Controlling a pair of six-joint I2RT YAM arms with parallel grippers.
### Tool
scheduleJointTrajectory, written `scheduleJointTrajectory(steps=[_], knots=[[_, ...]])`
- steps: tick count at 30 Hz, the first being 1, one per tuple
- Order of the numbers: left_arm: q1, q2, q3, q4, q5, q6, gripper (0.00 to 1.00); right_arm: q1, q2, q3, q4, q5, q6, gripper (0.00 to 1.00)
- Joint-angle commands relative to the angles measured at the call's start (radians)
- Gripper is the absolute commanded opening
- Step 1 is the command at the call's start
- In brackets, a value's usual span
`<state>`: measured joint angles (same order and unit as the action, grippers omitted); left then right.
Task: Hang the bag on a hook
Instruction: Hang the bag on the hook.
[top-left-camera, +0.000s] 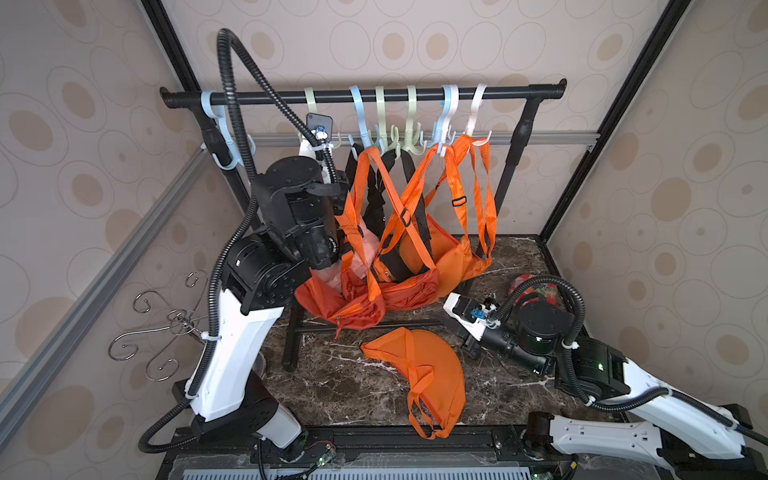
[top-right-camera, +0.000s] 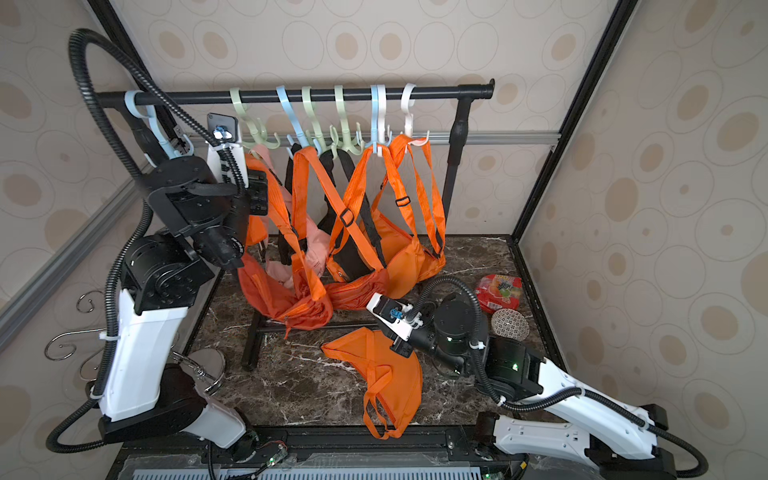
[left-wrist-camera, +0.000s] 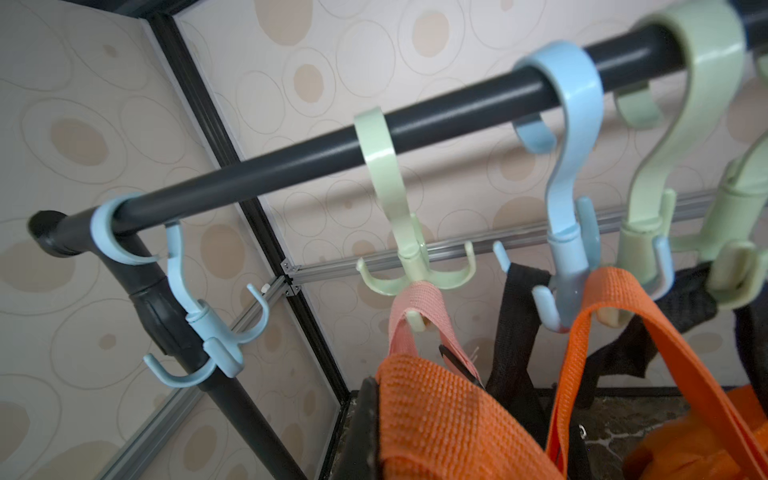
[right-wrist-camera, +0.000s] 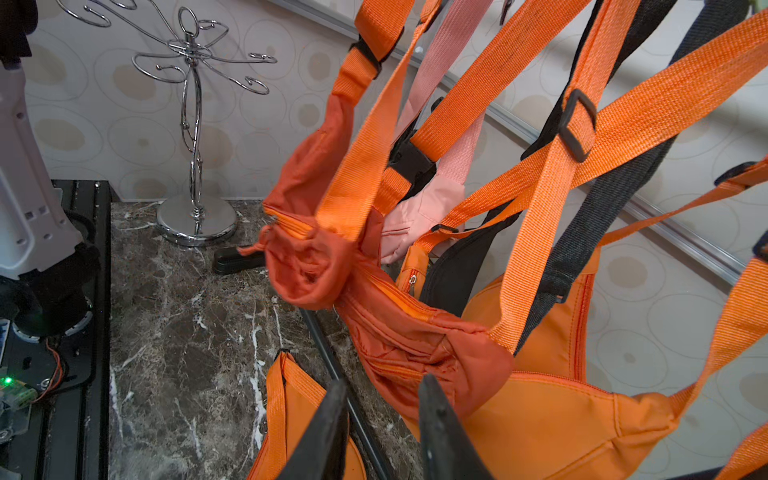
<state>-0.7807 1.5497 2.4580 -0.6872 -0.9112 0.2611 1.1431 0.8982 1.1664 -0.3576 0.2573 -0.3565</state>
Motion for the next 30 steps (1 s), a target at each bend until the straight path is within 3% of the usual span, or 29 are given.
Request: scheduleJointTrajectory(steps=[1,6,13,18,21,25,30], knots=[[0.005,-0.028,0.087,0.12,-0.057,0.098,0.0,-0.008,0.009,-0.013,0.031,-0.01,0.016,0.31],[0.005,-0.043,0.066,0.327,-0.166,0.303,0.0,-0.008,0.039,-0.029,0.033,-0.021,0.029,0.3],[0.005,-0.003,0.078,0.743,-0.298,0.788,0.0,-0.01,0.065,-0.054,0.059,-0.053,0.069,0.3],[0.012,0.008,0.005,0.917,-0.354,0.961,0.0,-0.01,0.087,-0.053,0.065,-0.08,0.096,0.3],[0.045,0.025,-0.014,0.888,-0.356,0.949,0.0,-0.01,0.087,-0.061,0.071,-0.089,0.112,0.3],[0.116,0.051,-0.026,0.739,-0.342,0.82,0.0,-0.009,0.081,-0.076,0.07,-0.092,0.128,0.29],[0.253,0.083,0.021,0.376,-0.252,0.476,0.0,-0.01,0.049,-0.112,0.075,-0.086,0.156,0.29]])
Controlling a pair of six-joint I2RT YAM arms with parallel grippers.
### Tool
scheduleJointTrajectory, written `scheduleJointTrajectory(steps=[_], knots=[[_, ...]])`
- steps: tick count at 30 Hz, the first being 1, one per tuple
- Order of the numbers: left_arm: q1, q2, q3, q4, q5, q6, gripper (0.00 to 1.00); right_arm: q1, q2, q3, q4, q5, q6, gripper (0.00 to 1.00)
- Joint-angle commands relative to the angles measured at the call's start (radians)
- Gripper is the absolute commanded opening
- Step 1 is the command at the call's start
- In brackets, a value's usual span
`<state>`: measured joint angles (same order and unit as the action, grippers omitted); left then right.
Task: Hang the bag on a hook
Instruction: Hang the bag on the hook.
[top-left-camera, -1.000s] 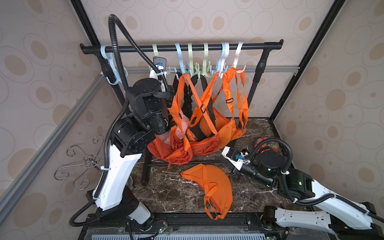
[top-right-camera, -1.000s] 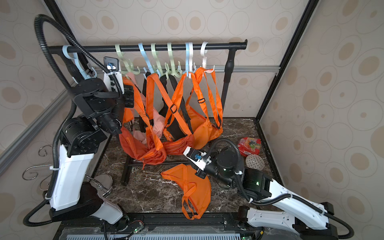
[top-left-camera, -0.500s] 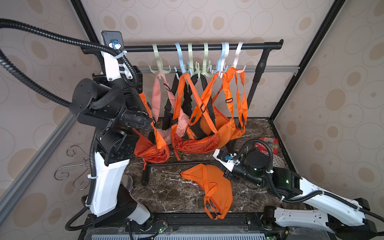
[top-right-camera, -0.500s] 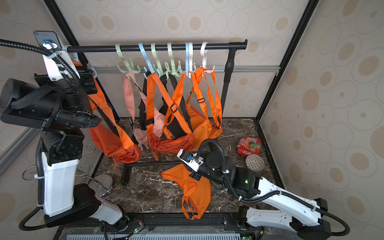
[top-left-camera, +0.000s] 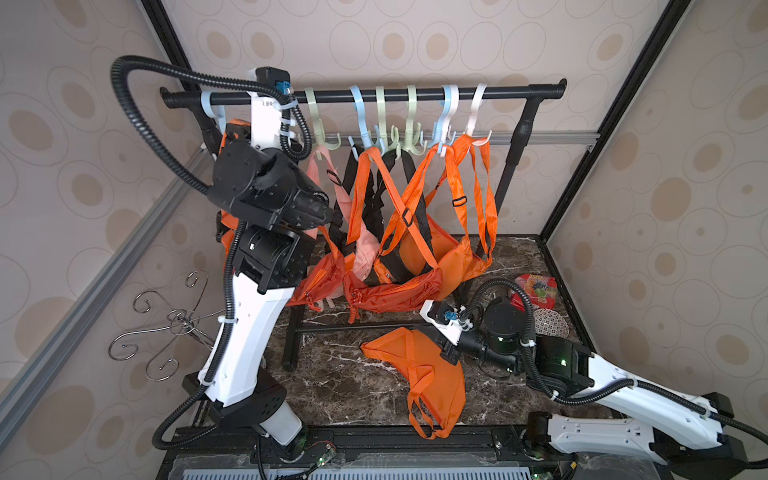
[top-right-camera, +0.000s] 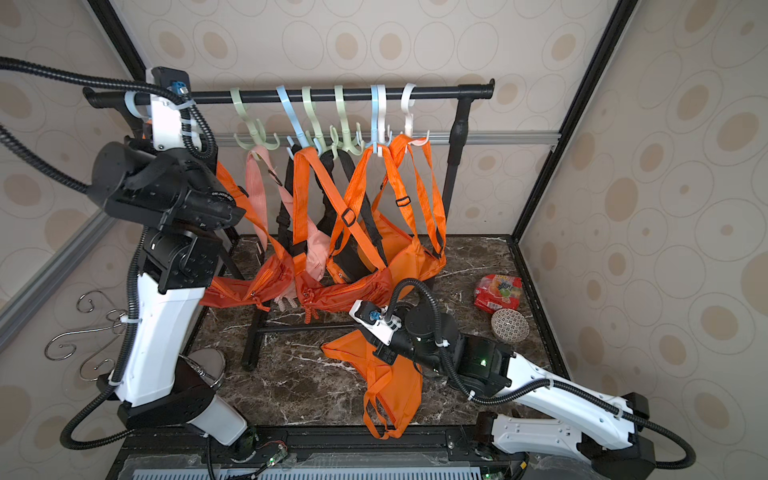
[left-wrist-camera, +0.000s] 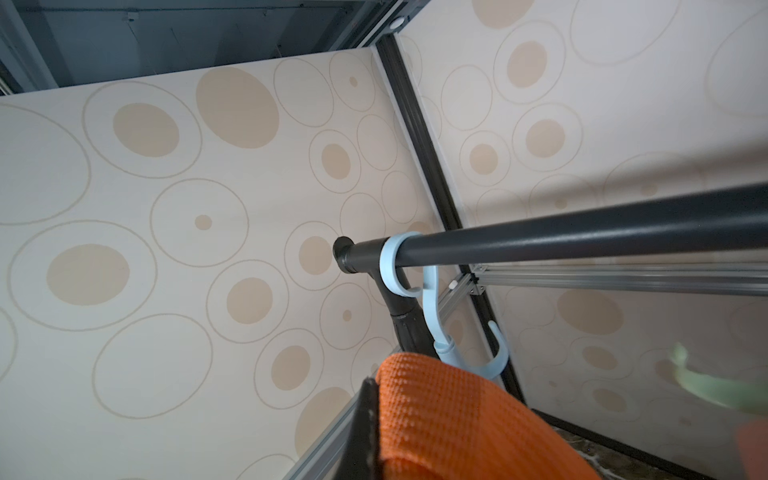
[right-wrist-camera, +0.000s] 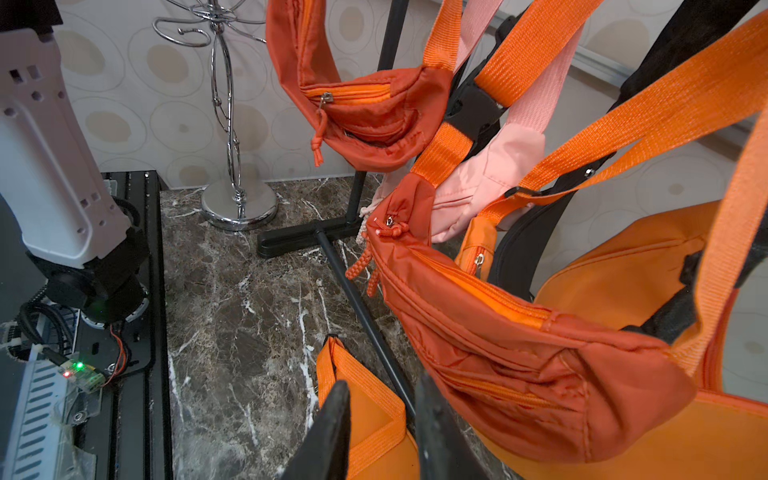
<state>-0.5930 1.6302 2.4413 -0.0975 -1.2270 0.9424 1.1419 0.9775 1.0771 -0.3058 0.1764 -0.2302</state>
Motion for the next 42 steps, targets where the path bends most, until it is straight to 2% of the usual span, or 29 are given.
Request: scheduleJointTrajectory(steps=[1,4,7,10,15,20,22,27,28,29,34,35,37,39,42], knots=[[0.096,0.007,0.041,-0.285,0.086,-0.279,0.0,-0.009,-0.035,-0.03,0.026,-0.004,0.035,0.29],[0.227,0.019,0.059,-0.516,0.2,-0.517,0.0,-0.009,-0.041,-0.045,0.023,0.001,0.047,0.29],[0.293,0.02,0.052,-0.588,0.253,-0.609,0.0,-0.01,-0.037,-0.054,0.023,0.003,0.056,0.29],[0.297,-0.001,0.022,-0.547,0.283,-0.612,0.0,-0.013,-0.015,-0.053,0.036,0.0,0.06,0.29],[0.297,-0.066,-0.119,-0.403,0.276,-0.546,0.0,-0.014,0.034,-0.034,0.061,-0.006,0.07,0.28],[0.315,-0.06,-0.168,-0.437,0.338,-0.554,0.0,-0.015,0.08,-0.007,0.068,-0.017,0.07,0.28],[0.328,-0.062,-0.221,-0.45,0.356,-0.58,0.0,-0.016,0.092,0.004,0.066,-0.02,0.068,0.28],[0.349,-0.131,-0.458,-0.381,0.411,-0.629,0.0,-0.017,0.099,0.012,0.066,-0.015,0.068,0.28],[0.352,-0.145,-0.496,-0.363,0.417,-0.635,0.03,-0.019,0.099,0.011,0.066,-0.014,0.068,0.28],[0.352,-0.159,-0.527,-0.35,0.423,-0.638,0.1,-0.02,0.099,0.009,0.066,-0.013,0.07,0.28],[0.355,-0.187,-0.621,-0.314,0.44,-0.65,0.59,-0.022,0.107,0.009,0.066,-0.011,0.076,0.28],[0.355,-0.192,-0.635,-0.308,0.44,-0.649,0.61,-0.022,0.108,0.01,0.069,-0.011,0.078,0.28],[0.355,-0.207,-0.667,-0.278,0.434,-0.642,0.53,-0.022,0.113,0.012,0.073,-0.012,0.08,0.27],[0.355,-0.23,-0.7,-0.242,0.433,-0.635,0.52,-0.023,0.116,0.012,0.076,-0.014,0.08,0.27],[0.355,-0.254,-0.712,-0.239,0.457,-0.649,0.73,-0.024,0.126,0.019,0.075,-0.017,0.08,0.27]])
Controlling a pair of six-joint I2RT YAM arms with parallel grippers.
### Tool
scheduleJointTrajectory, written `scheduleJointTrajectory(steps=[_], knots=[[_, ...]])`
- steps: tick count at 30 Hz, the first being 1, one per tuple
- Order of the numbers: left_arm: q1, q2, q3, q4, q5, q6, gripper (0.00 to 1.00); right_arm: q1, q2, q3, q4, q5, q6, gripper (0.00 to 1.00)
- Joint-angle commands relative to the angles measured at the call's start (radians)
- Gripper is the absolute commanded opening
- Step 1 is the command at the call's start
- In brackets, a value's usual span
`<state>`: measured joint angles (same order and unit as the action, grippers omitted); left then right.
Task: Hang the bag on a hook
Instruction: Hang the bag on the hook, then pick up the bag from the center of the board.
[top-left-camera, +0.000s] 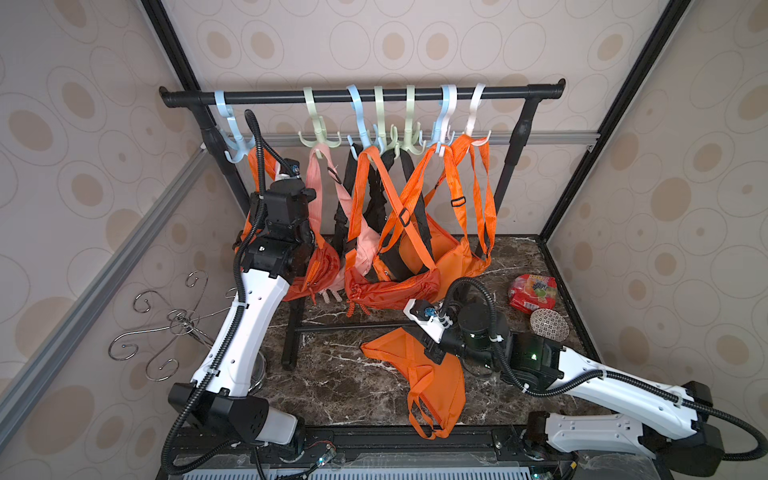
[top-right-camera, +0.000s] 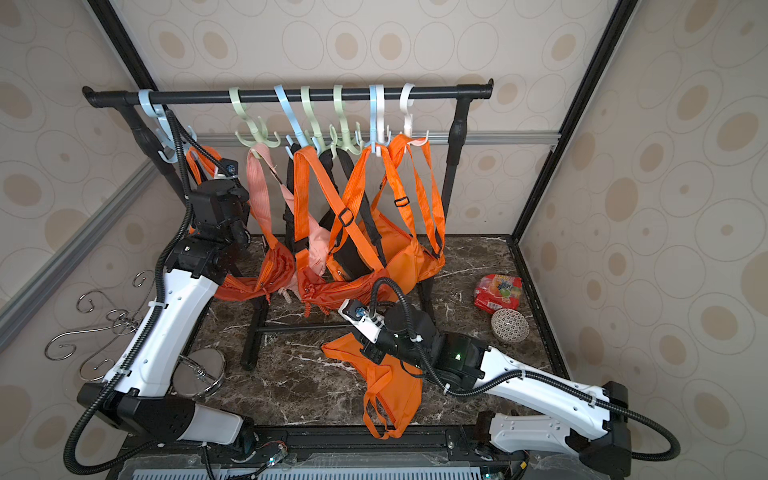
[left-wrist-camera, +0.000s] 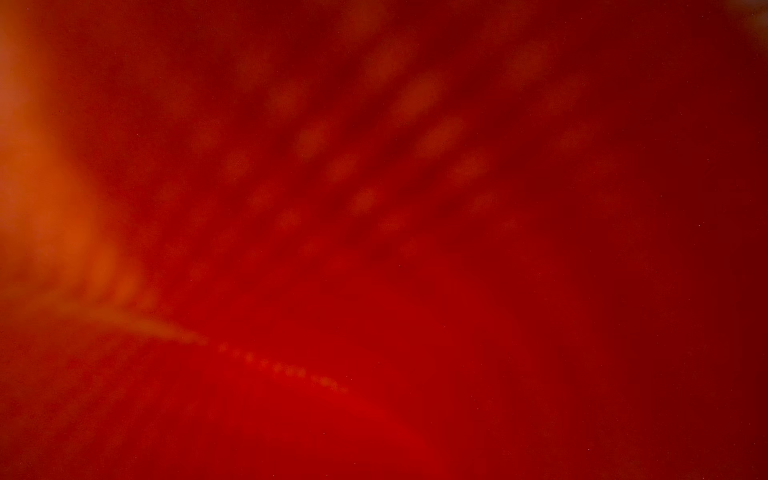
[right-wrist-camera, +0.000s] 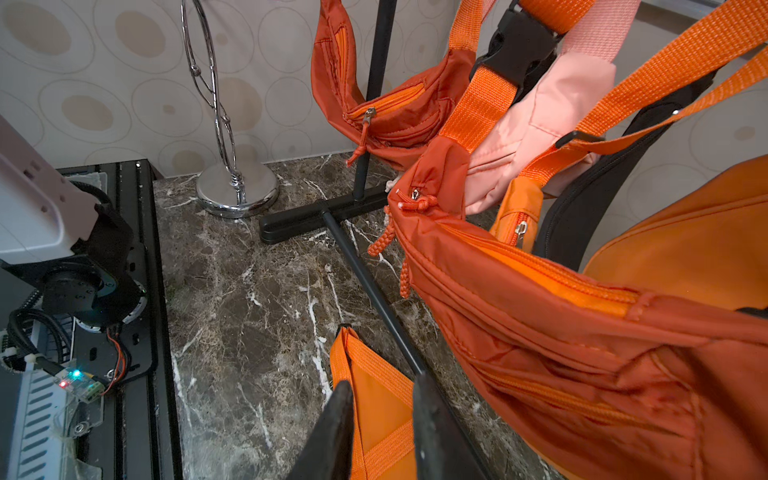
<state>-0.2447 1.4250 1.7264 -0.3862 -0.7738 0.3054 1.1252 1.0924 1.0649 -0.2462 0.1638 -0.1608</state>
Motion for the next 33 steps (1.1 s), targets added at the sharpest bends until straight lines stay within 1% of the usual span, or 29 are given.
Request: scheduleJointTrajectory(steps=[1,5,7,8,10,12,13,14,17,20,22,25,27,30,31,33], knots=[[0.007,-0.06,-0.001,0.047,0.015,-0.019,0.76,-0.008,0.015,0.034,0.015,-0.005,0.01,0.27],[0.005,-0.122,-0.034,0.022,0.065,-0.063,0.9,-0.01,0.023,0.039,0.019,-0.012,0.012,0.27],[0.003,-0.17,-0.073,0.017,0.104,-0.08,0.94,-0.01,0.024,0.04,0.022,-0.012,0.014,0.27],[0.0,-0.195,-0.092,0.009,0.129,-0.088,1.0,-0.01,0.025,0.041,0.022,-0.012,0.015,0.28],[-0.009,-0.255,-0.128,-0.001,0.179,-0.095,1.0,-0.009,0.025,0.042,0.019,-0.009,0.016,0.39],[-0.019,-0.325,-0.174,0.004,0.229,-0.097,1.0,-0.01,0.025,0.041,0.004,-0.011,0.013,0.52],[-0.022,-0.357,-0.195,0.007,0.269,-0.097,1.0,-0.01,0.027,0.039,-0.005,-0.012,0.011,0.55],[-0.022,-0.399,-0.22,0.012,0.338,-0.097,1.0,-0.009,0.031,0.04,-0.022,-0.016,0.007,0.57],[-0.029,-0.526,-0.327,0.045,0.555,-0.119,1.0,-0.01,0.047,0.037,-0.093,-0.036,0.015,0.58],[-0.037,-0.613,-0.444,0.066,0.769,-0.159,1.0,-0.008,0.06,-0.01,-0.118,-0.057,0.055,0.59],[-0.05,-0.646,-0.518,0.067,0.841,-0.18,1.0,-0.009,0.076,-0.054,-0.123,-0.086,0.1,0.59],[-0.102,-0.694,-0.637,0.068,0.873,-0.208,1.0,-0.009,0.113,-0.114,-0.165,-0.095,0.201,0.6],[-0.16,-0.735,-0.722,0.082,0.874,-0.244,1.0,-0.009,0.137,-0.177,-0.186,-0.105,0.307,0.6],[-0.278,-0.789,-0.84,0.122,0.824,-0.304,1.0,-0.01,0.182,-0.262,-0.206,-0.143,0.509,0.6],[-0.314,-0.795,-0.87,0.135,0.807,-0.325,1.0,-0.007,0.194,-0.284,-0.208,-0.158,0.566,0.6],[-0.417,-0.792,-0.937,0.173,0.764,-0.367,1.0,0.015,0.215,-0.34,-0.167,-0.172,0.65,0.59]])
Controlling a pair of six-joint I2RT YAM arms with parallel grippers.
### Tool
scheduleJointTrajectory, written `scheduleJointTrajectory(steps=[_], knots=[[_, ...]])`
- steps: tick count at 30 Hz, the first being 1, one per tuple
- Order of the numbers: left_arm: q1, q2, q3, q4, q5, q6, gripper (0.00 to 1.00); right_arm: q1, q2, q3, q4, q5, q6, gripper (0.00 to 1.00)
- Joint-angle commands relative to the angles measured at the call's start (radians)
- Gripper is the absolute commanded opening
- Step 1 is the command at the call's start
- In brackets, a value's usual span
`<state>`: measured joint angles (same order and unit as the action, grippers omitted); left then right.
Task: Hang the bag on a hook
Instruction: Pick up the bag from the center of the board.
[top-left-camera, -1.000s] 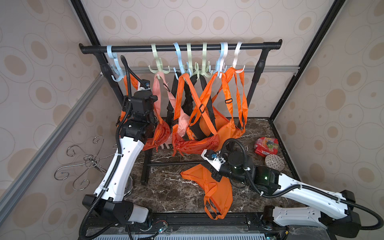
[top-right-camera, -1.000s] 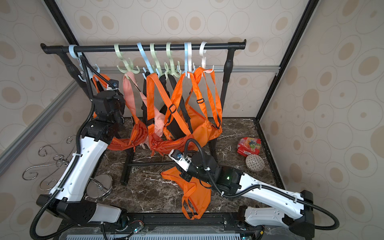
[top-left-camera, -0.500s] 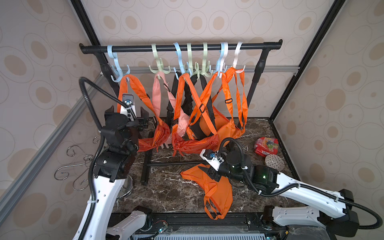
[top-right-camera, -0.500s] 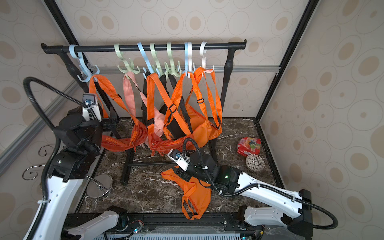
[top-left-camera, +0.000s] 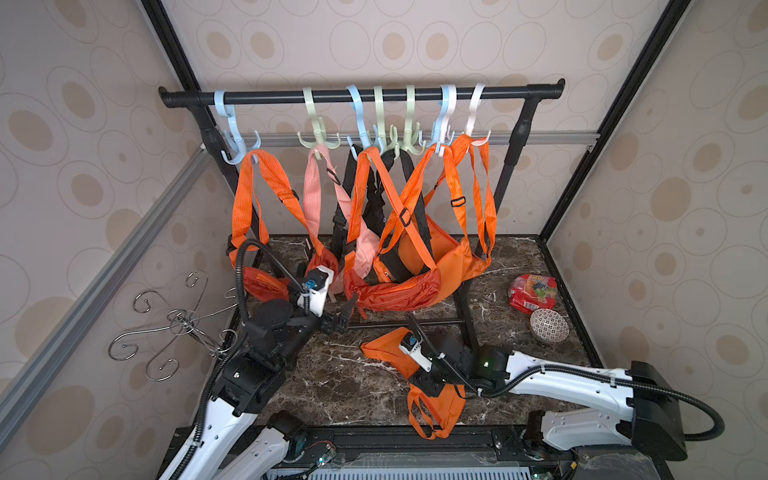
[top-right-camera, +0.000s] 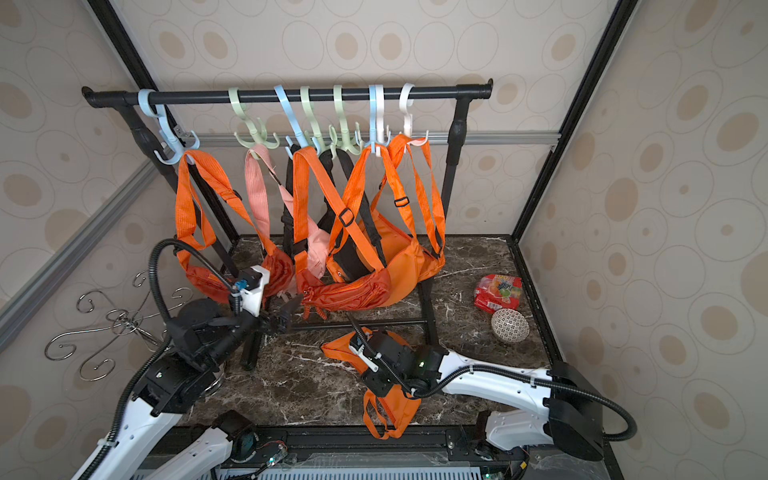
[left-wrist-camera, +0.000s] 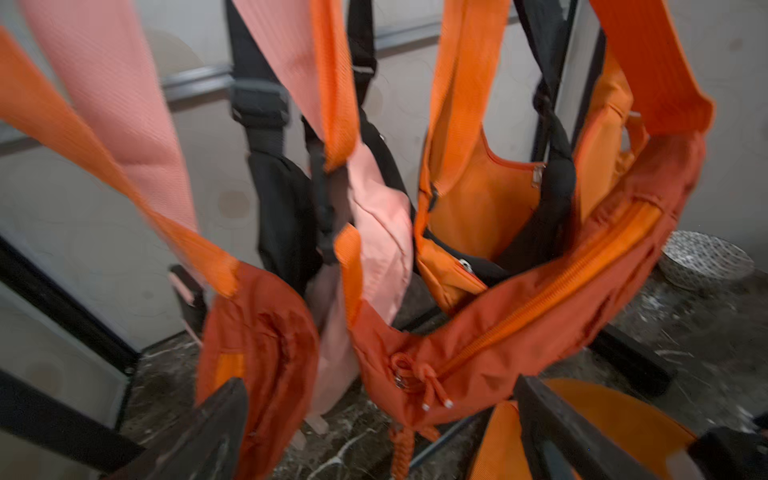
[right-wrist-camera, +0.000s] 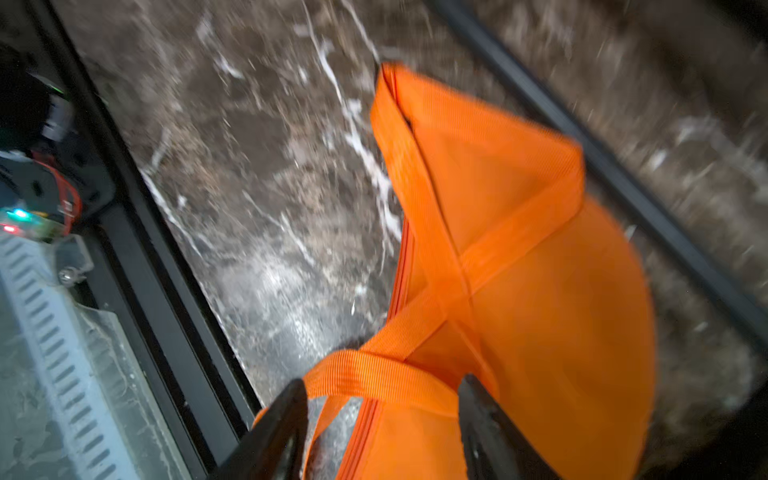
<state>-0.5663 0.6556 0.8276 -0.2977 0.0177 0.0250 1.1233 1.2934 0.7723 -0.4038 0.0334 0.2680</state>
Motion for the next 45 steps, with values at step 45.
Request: scheduleJointTrajectory(steps=[45], knots=[[-0.348,-0.118,-0.205,0.114,-0.327,-0.204,1.0,0.168,0.247,0.076,0.059,0.137,0.491,0.57]])
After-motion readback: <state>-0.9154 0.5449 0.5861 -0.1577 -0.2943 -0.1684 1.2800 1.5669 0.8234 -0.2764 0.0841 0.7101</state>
